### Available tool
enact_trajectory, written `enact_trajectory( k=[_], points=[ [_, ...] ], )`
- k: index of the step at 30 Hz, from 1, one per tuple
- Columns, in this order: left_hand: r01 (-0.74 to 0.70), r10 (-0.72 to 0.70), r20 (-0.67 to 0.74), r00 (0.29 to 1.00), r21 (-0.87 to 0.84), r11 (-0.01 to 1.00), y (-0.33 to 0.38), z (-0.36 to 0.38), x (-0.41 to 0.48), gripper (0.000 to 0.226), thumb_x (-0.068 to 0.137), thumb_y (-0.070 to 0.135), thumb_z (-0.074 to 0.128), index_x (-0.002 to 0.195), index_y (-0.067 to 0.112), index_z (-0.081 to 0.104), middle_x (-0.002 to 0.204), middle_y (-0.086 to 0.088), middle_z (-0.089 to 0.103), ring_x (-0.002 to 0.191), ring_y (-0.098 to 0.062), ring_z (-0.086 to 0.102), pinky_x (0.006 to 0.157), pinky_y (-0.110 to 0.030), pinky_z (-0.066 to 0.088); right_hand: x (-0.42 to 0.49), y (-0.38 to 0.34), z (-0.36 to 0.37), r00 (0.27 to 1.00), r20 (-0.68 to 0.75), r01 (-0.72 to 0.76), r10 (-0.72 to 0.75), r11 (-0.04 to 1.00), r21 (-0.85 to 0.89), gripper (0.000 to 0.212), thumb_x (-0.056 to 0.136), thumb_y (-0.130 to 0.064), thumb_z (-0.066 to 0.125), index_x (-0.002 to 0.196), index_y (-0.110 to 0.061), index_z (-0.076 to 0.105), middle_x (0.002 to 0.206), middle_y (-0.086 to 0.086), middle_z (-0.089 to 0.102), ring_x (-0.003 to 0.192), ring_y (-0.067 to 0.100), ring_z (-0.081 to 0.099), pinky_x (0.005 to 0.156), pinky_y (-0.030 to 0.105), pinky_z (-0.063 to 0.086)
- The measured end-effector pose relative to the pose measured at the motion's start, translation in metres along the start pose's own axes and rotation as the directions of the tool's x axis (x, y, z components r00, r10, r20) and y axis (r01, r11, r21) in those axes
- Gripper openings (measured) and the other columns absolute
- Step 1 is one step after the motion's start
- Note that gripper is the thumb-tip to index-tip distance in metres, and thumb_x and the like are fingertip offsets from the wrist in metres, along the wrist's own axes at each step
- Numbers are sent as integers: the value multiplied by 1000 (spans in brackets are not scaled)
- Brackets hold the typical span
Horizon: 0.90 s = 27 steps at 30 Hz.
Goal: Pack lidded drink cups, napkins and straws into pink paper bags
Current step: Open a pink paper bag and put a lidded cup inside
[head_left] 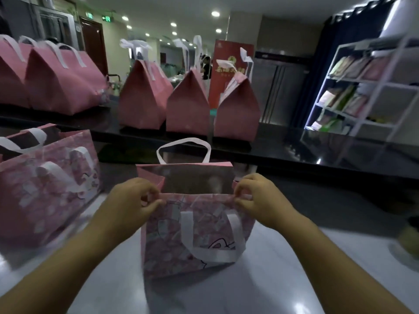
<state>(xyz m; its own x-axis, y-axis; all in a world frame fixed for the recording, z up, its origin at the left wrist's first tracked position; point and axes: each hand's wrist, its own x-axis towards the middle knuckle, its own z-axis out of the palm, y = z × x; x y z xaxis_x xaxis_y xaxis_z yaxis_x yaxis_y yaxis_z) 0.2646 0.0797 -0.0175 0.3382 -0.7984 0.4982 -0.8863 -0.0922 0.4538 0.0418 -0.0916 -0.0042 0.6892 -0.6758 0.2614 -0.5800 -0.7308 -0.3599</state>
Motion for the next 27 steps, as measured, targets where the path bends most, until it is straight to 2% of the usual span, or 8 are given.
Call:
enact_trajectory(
  k=[5, 8, 10, 13, 16, 19, 22, 27],
  points=[
    [-100, 99, -16, 995, -66, 993, 52, 43, 2, 13, 76, 17, 72, 87, 12, 68, 82, 1, 62, 70, -9, 55, 61, -11, 40, -48, 46, -27, 989, -99, -116, 112, 993, -32, 9, 84, -28, 66, 88, -20, 67, 93, -2, 59, 90, 19, 54, 78, 37, 49],
    [-150, 149, -20, 989, -125, 981, 82, 73, 12, 15, 77, 19, 71, 90, 12, 68, 84, 1, 63, 72, -13, 58, 64, -17, 48, -67, 77, -42, 971, -156, -186, 181, 982, -17, 10, 83, -23, 67, 90, -16, 69, 95, 0, 61, 92, 19, 57, 81, 39, 51],
    [-182, 182, -14, 983, -155, 971, 101, 92, 20, 16, 77, 18, 72, 91, 11, 68, 86, -1, 65, 74, -15, 59, 66, -25, 53, -77, 97, -51, 954, -195, -236, 230, 972, -10, 9, 83, -22, 67, 89, -15, 68, 96, 0, 61, 91, 19, 57, 82, 39, 51],
    [-220, 218, -35, 975, -213, 952, 126, 120, 36, 24, 76, 16, 73, 98, 9, 67, 90, -4, 67, 73, -13, 56, 65, -18, 48, -87, 129, -63, 927, -251, -292, 277, 956, -23, 7, 84, -22, 66, 89, -17, 66, 95, -3, 60, 91, 17, 55, 80, 34, 49],
    [-241, 242, -28, 970, -247, 939, 147, 146, 53, 28, 77, 17, 72, 104, 9, 66, 93, -6, 68, 77, -16, 59, 67, -22, 49, -89, 157, -74, 905, -281, -338, 318, 941, -23, 7, 85, -23, 65, 91, -19, 65, 94, -5, 58, 92, 16, 55, 79, 31, 48],
    [-253, 259, -15, 966, -277, 927, 161, 164, 66, 30, 78, 19, 72, 106, 11, 66, 95, -5, 68, 79, -14, 58, 69, -18, 47, -86, 179, -83, 899, -277, -364, 340, 930, -41, 11, 85, -24, 65, 95, -19, 65, 96, -5, 58, 93, 16, 55, 80, 33, 49],
    [-235, 251, 13, 968, -304, 923, 167, 173, 73, 28, 79, 28, 69, 104, 15, 66, 90, 5, 63, 76, -8, 57, 65, -12, 43, -84, 191, -91, 907, -251, -366, 338, 928, -74, 14, 85, -28, 64, 97, -22, 63, 96, -8, 58, 92, 13, 54, 78, 33, 50],
    [-210, 243, 78, 967, -295, 932, 171, 168, 81, 25, 78, 42, 61, 92, 22, 66, 85, 8, 61, 75, -2, 55, 62, -19, 47, -85, 197, -107, 945, -97, -322, 311, 937, -132, 18, 85, -38, 62, 101, -30, 61, 100, -13, 54, 90, 8, 53, 77, 29, 50]
  ],
)
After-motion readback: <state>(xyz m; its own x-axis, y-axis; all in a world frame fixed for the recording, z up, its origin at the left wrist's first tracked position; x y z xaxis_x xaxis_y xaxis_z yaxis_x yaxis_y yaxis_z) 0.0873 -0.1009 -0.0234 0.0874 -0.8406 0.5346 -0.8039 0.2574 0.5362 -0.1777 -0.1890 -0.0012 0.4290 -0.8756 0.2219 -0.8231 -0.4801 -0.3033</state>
